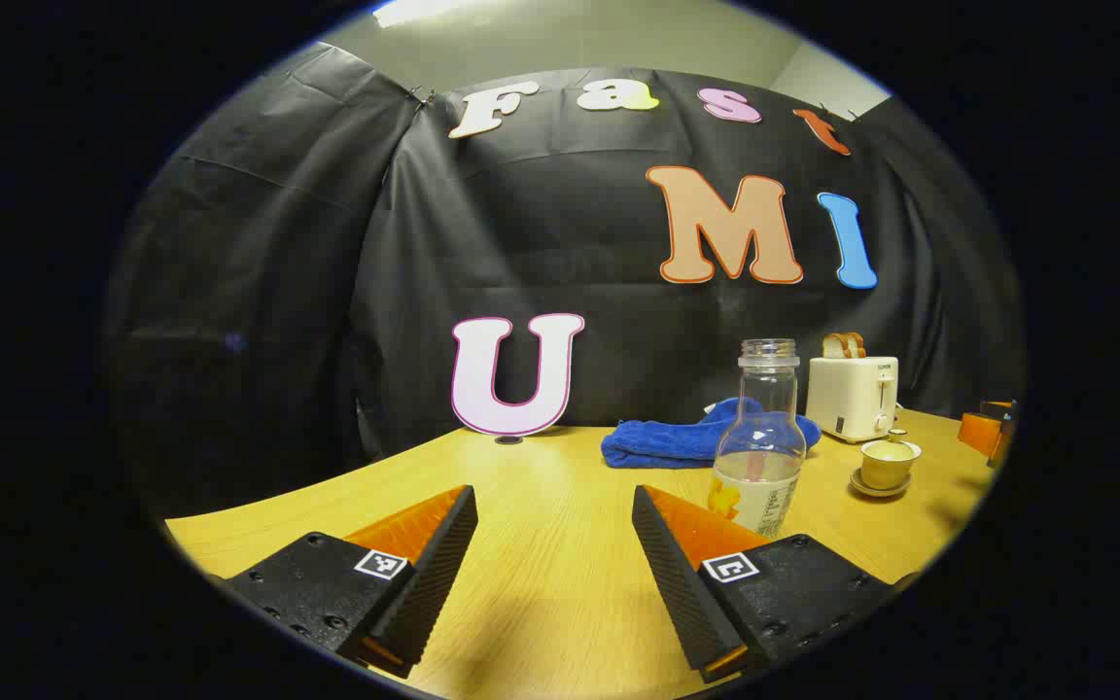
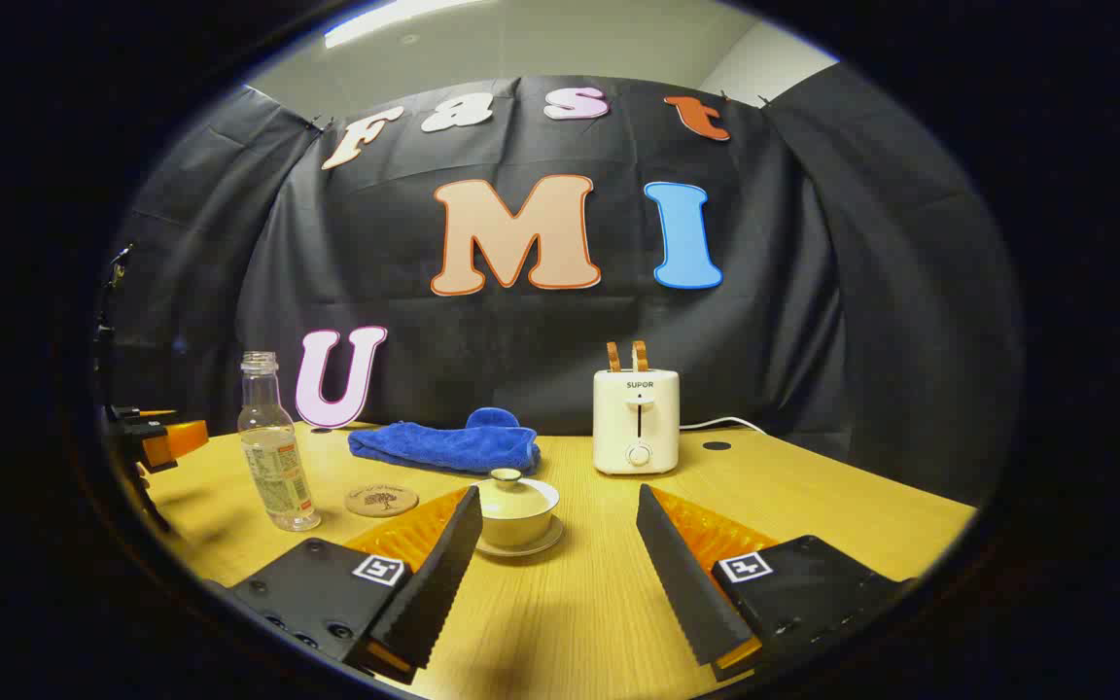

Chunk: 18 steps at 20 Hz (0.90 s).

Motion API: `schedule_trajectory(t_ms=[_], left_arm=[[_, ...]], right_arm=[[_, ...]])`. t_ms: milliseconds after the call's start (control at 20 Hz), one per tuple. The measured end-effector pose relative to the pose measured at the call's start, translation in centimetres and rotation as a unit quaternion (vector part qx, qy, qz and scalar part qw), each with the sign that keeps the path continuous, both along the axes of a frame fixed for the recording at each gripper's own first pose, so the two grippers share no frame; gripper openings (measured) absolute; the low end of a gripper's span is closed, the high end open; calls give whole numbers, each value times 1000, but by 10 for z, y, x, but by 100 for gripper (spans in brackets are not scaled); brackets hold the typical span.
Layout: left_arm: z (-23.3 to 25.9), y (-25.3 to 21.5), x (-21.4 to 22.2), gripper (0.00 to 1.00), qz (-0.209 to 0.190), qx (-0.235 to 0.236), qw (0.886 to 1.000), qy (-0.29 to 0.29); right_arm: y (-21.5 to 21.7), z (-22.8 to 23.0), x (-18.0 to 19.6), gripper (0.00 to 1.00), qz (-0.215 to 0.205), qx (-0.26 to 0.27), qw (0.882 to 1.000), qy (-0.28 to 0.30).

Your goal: Open the teacup lid with one hand, grasp the water bottle and pour water into the teacup with the other hand; after pouring, place the water bottle on the coaster and then close the teacup lid.

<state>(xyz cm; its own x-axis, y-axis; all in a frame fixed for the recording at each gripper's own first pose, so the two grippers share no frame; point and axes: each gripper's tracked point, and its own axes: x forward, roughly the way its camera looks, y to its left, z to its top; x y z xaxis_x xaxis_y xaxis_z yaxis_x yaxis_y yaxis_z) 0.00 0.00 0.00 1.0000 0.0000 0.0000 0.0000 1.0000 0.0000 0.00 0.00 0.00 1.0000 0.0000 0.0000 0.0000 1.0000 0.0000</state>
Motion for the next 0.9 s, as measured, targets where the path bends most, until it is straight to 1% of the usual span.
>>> schedule_trajectory(t_ms=[600, 900], left_arm=[[0, -3, 0, 94, -9, 0, 1000, -1], [0, 0, -1, 94, -5, 0, 1000, 0]], right_arm=[[0, -1, 1, 100, 0, 0, 1000, 1], [0, -1, 1, 100, 0, 0, 1000, -1]])
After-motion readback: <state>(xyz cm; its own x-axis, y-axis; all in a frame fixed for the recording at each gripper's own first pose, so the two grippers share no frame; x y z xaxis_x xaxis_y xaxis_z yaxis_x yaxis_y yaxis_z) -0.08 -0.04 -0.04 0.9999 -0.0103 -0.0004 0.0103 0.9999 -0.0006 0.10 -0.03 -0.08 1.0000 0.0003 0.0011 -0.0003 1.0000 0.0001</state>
